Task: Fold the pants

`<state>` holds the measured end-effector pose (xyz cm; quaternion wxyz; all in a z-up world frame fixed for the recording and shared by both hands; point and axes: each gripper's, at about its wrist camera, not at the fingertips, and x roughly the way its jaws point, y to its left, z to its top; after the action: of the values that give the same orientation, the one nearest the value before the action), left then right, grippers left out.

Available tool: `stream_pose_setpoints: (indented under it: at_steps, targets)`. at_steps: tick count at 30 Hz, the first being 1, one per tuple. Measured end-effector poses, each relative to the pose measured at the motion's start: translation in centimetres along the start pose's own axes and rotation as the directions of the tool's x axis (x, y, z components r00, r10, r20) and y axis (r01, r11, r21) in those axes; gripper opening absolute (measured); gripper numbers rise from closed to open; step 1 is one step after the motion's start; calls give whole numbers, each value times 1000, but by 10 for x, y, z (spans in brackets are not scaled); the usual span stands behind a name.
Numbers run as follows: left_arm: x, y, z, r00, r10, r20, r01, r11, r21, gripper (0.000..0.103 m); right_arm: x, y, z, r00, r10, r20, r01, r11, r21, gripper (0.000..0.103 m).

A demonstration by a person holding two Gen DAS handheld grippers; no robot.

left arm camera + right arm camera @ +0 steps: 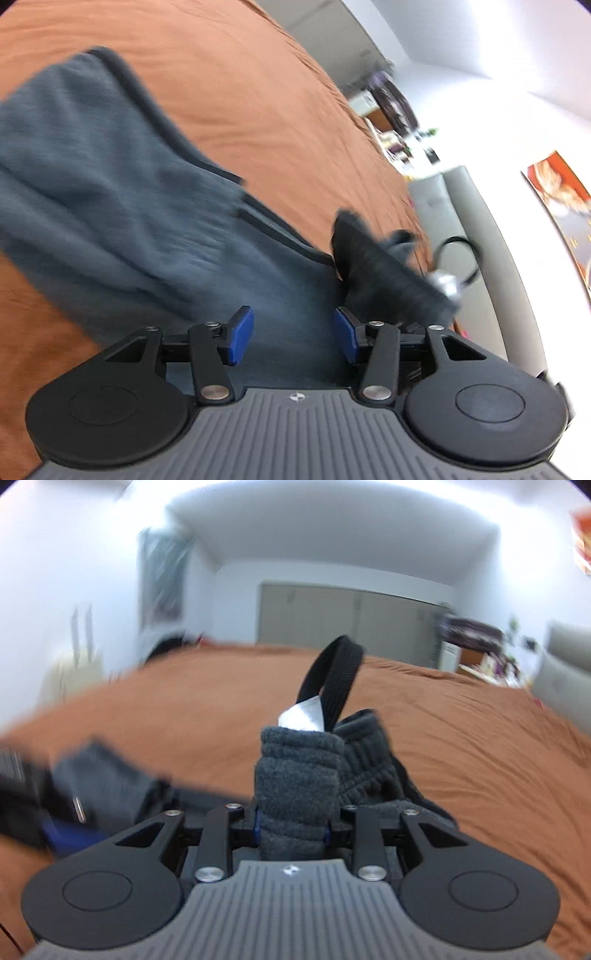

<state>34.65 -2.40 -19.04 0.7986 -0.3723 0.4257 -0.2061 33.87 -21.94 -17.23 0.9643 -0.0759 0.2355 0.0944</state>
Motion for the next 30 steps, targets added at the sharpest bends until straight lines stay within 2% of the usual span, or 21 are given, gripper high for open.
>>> stream_pose_setpoints:
  at_steps: [3, 7, 10, 12, 15, 17, 20, 21, 22, 24, 27, 28, 30]
  targets:
    - [-12, 12, 6, 1000, 5, 15, -5, 1000, -16, 55, 17, 34, -19, 999, 3, -35, -9, 982, -187, 24]
    - [-14, 6, 8, 1000, 17, 21, -17, 1000, 4, 55, 34, 46, -32, 998, -23, -60, 0, 936, -352, 26]
    - [-10, -4, 14, 1000, 16, 18, -16, 999, 28, 55, 35, 55, -50, 990, -18, -137, -45, 895, -444, 35]
    - [-11, -4, 20, 1000, 12, 1, -12, 999, 50, 55, 26, 55, -50, 993, 1, -121, -56, 887, -459, 44]
    - [-10, -19, 16, 1000, 11, -15, -9, 994, 107, 56, -6, 44, -35, 990, 109, -94, -137, 910, -390, 47]
    - [-7, -28, 12, 1000, 11, -22, -8, 989, 145, 60, -26, 31, -28, 984, 157, -90, -179, 920, -348, 47]
    - [3, -39, 6, 999, 39, -25, -33, 979, 202, 62, -42, 5, -30, 981, 146, -125, -178, 936, -305, 46]
    - [7, -43, 3, 999, 44, -24, -38, 974, 224, 62, -45, -5, -34, 982, 131, -134, -165, 946, -279, 43]
    - [12, -48, 1, 998, 56, -19, -50, 965, 256, 63, -52, -8, -44, 980, 126, -153, -162, 953, -255, 40]
    - [26, -58, -5, 992, 124, -6, -115, 935, 335, 64, -53, -23, -54, 973, 133, -189, -171, 965, -201, 35]
    - [39, -63, -12, 984, 176, -9, -159, 906, 392, 64, -71, -55, -57, 967, 223, -125, -226, 974, -8, 35]
    - [45, -63, -14, 980, 197, -14, -174, 898, 404, 63, -73, -68, -56, 969, 224, -102, -219, 974, 60, 35]
    - [53, -63, -17, 977, 209, -53, -169, 895, 412, 46, -67, -85, -57, 978, 191, -86, -174, 970, 171, 35]
